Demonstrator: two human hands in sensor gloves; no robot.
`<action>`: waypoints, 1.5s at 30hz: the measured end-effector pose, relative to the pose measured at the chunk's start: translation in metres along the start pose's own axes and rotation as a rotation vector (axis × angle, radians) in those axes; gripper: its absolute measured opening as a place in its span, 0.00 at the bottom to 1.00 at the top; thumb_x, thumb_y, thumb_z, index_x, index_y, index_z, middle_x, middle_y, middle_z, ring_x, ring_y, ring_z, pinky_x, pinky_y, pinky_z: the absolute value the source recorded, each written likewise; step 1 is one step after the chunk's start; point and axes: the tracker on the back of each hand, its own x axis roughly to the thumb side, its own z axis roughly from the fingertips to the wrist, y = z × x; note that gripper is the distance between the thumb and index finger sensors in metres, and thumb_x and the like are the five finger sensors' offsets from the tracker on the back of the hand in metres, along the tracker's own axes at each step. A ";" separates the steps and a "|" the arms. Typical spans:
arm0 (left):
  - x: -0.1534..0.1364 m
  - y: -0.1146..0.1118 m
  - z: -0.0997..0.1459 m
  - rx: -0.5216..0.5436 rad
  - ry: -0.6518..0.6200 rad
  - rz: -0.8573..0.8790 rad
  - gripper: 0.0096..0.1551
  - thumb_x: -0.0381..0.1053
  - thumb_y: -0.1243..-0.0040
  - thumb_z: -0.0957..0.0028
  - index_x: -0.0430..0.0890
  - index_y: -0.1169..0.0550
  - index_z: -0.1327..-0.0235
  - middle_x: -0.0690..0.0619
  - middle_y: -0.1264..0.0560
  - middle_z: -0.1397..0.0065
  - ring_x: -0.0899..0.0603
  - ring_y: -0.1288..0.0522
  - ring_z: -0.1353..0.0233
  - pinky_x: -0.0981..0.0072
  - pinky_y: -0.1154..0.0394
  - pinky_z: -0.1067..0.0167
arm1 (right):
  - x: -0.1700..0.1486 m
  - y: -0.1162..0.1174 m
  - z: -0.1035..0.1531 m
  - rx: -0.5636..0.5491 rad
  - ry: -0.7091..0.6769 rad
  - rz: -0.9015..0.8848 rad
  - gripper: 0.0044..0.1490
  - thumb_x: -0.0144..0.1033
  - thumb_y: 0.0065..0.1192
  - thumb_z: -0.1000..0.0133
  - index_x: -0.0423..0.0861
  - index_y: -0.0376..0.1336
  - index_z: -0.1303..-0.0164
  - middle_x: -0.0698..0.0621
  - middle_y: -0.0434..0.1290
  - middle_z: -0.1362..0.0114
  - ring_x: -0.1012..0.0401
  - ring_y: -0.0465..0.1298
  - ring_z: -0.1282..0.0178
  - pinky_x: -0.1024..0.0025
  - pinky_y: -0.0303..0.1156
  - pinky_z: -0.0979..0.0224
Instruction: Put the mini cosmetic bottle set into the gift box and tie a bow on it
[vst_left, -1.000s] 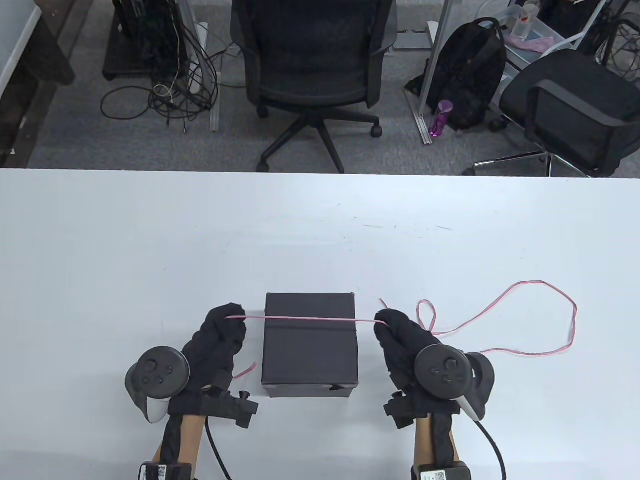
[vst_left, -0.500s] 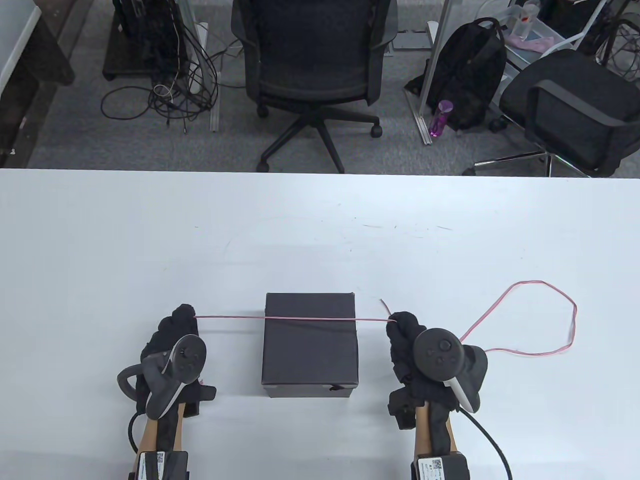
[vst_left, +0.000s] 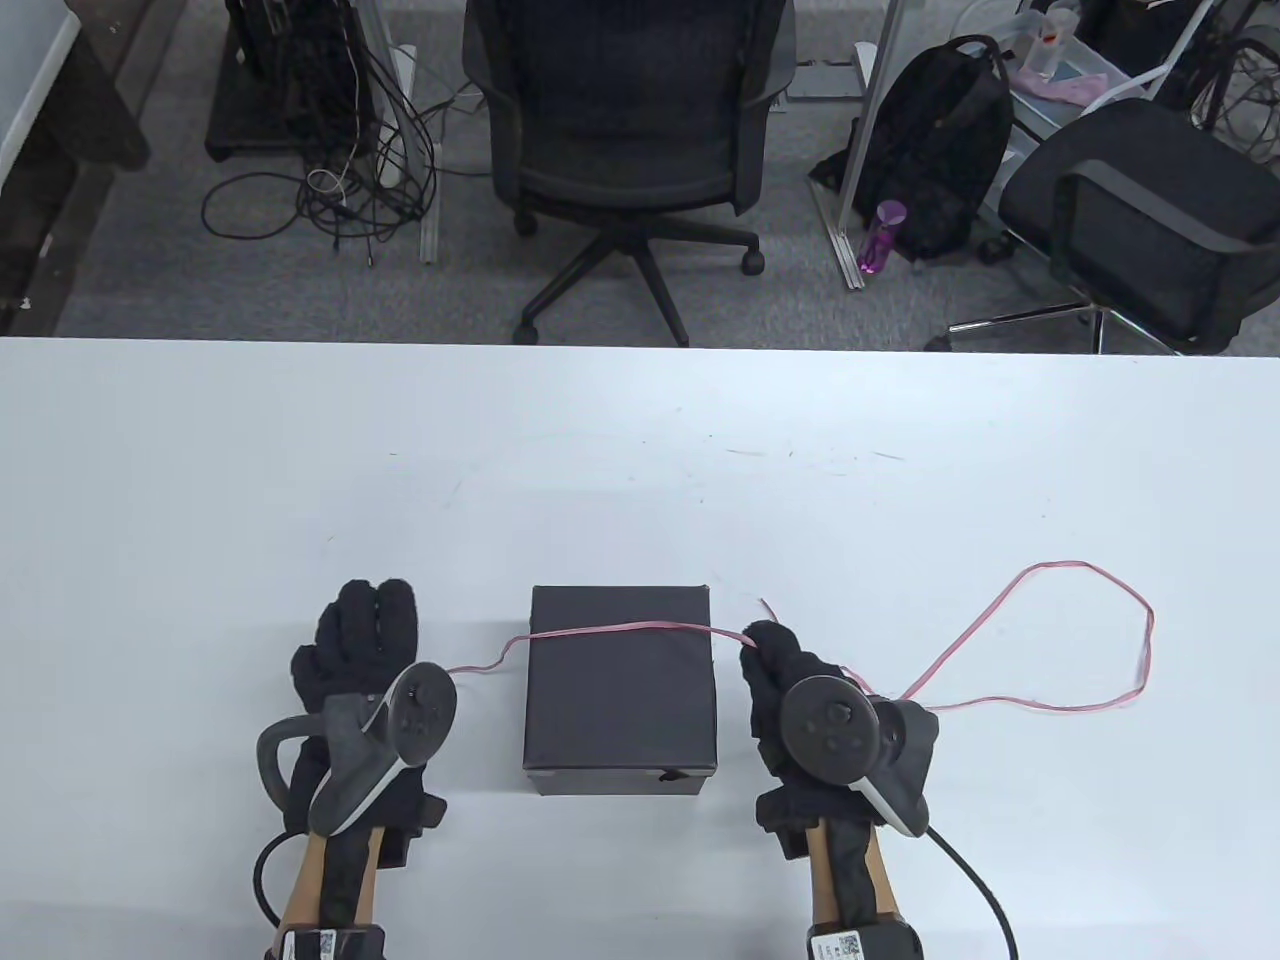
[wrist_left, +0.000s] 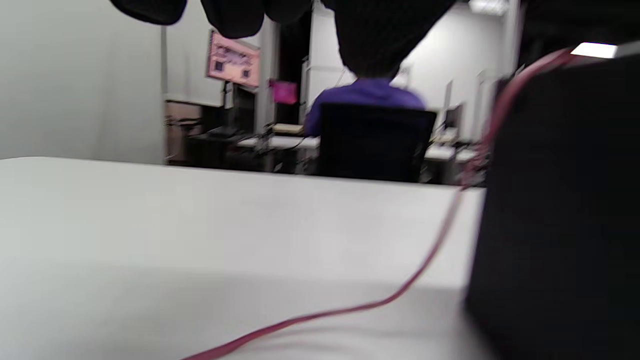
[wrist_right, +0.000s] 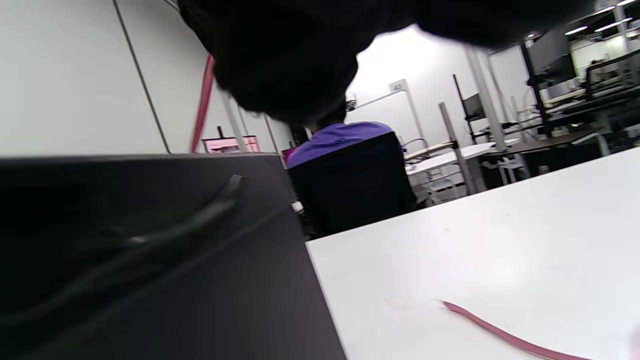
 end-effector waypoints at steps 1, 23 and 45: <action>0.006 0.003 0.003 0.043 -0.064 0.057 0.47 0.51 0.41 0.40 0.44 0.47 0.12 0.36 0.47 0.13 0.27 0.38 0.16 0.28 0.36 0.25 | 0.004 -0.001 0.001 0.005 -0.022 -0.015 0.25 0.36 0.52 0.35 0.39 0.69 0.34 0.50 0.80 0.66 0.69 0.73 0.81 0.70 0.79 0.71; 0.040 -0.011 0.013 -0.029 -0.505 0.688 0.23 0.55 0.59 0.39 0.62 0.27 0.33 0.48 0.29 0.19 0.31 0.33 0.17 0.31 0.39 0.23 | 0.052 -0.021 0.017 0.049 -0.347 -0.145 0.25 0.36 0.53 0.37 0.40 0.69 0.34 0.49 0.80 0.61 0.67 0.75 0.77 0.66 0.80 0.64; -0.035 -0.025 -0.002 0.147 0.159 -0.156 0.23 0.60 0.54 0.36 0.51 0.21 0.38 0.67 0.20 0.66 0.60 0.23 0.78 0.69 0.18 0.73 | -0.040 -0.006 -0.004 0.057 0.035 -0.076 0.26 0.33 0.54 0.36 0.35 0.68 0.34 0.45 0.80 0.55 0.65 0.77 0.72 0.61 0.81 0.56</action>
